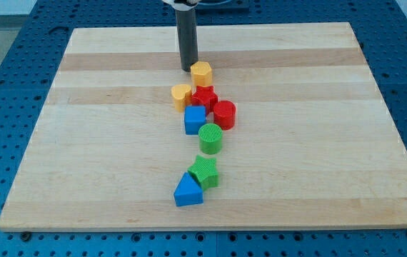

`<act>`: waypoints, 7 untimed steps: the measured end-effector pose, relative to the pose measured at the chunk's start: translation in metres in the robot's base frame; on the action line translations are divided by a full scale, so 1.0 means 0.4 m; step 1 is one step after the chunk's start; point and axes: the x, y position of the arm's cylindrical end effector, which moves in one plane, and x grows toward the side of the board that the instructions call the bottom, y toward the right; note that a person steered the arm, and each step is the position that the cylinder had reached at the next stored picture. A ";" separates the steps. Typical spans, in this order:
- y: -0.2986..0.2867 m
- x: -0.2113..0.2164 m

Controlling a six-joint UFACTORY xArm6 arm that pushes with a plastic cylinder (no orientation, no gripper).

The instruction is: Slide the yellow hexagon to the left side of the blue cube

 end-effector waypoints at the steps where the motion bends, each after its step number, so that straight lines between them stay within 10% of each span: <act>1: 0.060 -0.103; 4: 0.251 -0.048; 7: -0.051 0.065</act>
